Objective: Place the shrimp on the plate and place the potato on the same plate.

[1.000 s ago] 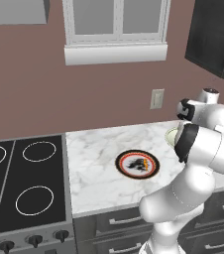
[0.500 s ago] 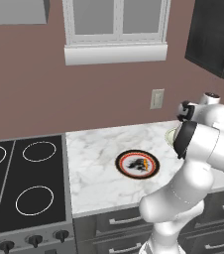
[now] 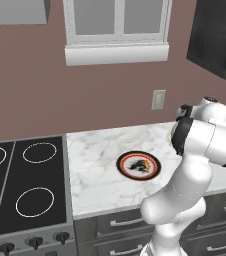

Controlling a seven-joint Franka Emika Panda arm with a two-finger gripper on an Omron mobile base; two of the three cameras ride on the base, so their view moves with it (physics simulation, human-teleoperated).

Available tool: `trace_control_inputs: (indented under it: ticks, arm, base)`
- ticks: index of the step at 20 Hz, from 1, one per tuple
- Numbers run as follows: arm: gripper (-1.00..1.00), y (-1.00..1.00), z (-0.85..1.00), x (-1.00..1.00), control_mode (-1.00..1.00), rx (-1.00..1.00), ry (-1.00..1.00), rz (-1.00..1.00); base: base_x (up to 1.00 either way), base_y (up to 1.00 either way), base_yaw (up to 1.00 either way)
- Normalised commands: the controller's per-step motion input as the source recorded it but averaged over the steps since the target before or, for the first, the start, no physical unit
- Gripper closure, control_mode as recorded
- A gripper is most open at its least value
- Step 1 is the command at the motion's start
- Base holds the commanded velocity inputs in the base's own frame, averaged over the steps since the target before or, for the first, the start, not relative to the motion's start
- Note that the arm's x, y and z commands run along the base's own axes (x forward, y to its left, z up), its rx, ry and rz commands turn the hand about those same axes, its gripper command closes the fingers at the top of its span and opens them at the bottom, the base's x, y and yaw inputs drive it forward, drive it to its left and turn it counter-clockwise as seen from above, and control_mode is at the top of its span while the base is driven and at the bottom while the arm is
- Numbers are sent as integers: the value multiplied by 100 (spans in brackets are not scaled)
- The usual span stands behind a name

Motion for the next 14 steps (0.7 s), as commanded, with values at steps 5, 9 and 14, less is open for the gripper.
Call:
trace_control_inputs:
  ticks: [5, 9, 14]
  arm:
    - [-100, 0, -6, 17, -100, 0, 0, 0]
    - [-100, 0, -9, 8, -100, 0, 0, 0]
    - [-100, 0, -13, 1, -100, 0, 1, 0]
  base:
    - [0, 0, 0]
    - [0, 0, 0]
    - [0, 0, 0]
